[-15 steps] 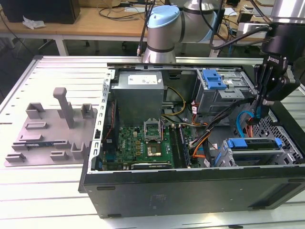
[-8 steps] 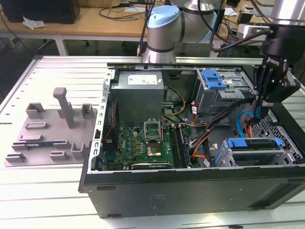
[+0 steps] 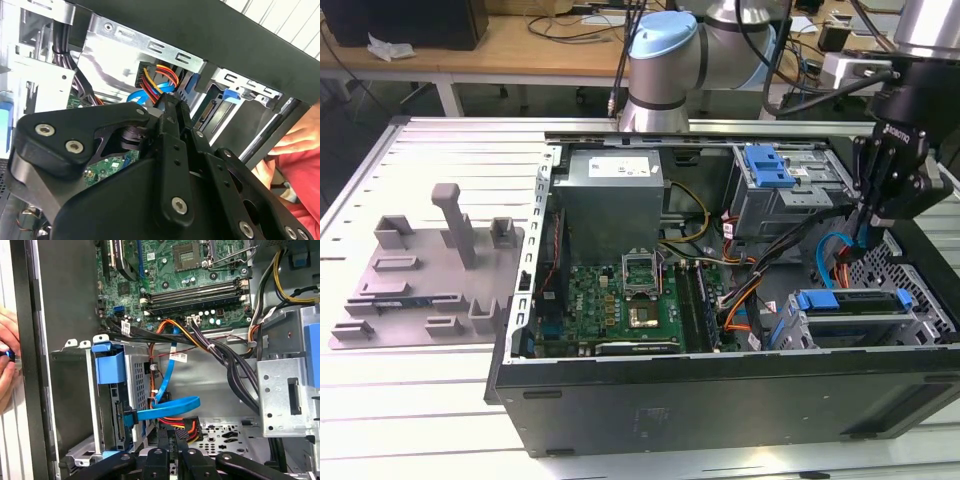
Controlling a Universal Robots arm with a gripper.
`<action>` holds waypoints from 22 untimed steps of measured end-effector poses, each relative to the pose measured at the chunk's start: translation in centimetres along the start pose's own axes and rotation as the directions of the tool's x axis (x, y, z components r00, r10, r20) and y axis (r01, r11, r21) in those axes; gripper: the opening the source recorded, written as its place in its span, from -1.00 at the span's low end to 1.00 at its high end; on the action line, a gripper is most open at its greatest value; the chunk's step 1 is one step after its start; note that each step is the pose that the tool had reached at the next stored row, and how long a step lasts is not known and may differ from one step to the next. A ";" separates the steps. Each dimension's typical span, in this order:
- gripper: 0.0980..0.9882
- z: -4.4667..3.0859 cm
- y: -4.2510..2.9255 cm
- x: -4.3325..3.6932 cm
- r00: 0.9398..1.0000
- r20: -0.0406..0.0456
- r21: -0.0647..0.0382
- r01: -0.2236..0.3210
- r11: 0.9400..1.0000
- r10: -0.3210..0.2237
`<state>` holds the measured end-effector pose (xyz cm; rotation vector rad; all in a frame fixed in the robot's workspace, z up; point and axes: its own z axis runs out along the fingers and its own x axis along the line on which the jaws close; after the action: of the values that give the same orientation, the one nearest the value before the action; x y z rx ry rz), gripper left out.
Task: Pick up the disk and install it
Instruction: 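Insert the first disk wire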
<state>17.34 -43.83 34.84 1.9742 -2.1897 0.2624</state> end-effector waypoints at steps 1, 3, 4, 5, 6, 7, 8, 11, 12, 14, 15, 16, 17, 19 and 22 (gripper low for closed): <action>-0.85 0.06 -0.02 0.20 1.000 0.006 -0.001 0.000 1.000 0.000; -0.85 0.16 -0.07 0.61 1.000 0.020 -0.002 0.001 1.000 -0.001; -0.85 0.20 -0.08 0.78 1.000 0.027 -0.002 0.002 1.000 -0.002; -0.85 0.24 -0.10 0.92 0.999 0.033 -0.003 0.002 1.000 -0.002; -0.85 0.28 -0.11 1.08 0.999 0.038 -0.003 0.003 1.000 -0.003; -0.85 0.32 -0.13 1.23 0.999 0.044 -0.004 0.003 1.000 -0.003; -0.85 0.40 -0.16 1.53 0.999 0.054 -0.005 0.004 1.000 -0.004; -0.85 0.50 -0.16 2.01 0.997 0.075 -0.006 0.008 1.000 -0.007; -0.85 0.52 -0.15 2.11 0.997 0.081 -0.006 0.009 1.000 -0.008; -0.85 0.55 -0.13 2.40 0.995 0.100 -0.006 0.014 1.000 -0.013; -0.85 0.56 -0.11 2.55 0.994 0.111 -0.006 0.017 1.000 -0.016; -0.85 0.59 -0.10 2.71 0.992 0.122 -0.006 0.020 1.000 -0.019; -0.85 0.60 -0.09 2.82 0.992 0.127 -0.006 0.021 1.000 -0.020; -0.85 0.66 -0.08 3.06 0.990 0.137 -0.006 0.024 1.000 -0.023; -0.85 0.75 -0.09 3.45 0.988 0.150 -0.006 0.030 1.000 -0.028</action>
<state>17.07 -47.35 34.98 2.0827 -2.2445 0.1037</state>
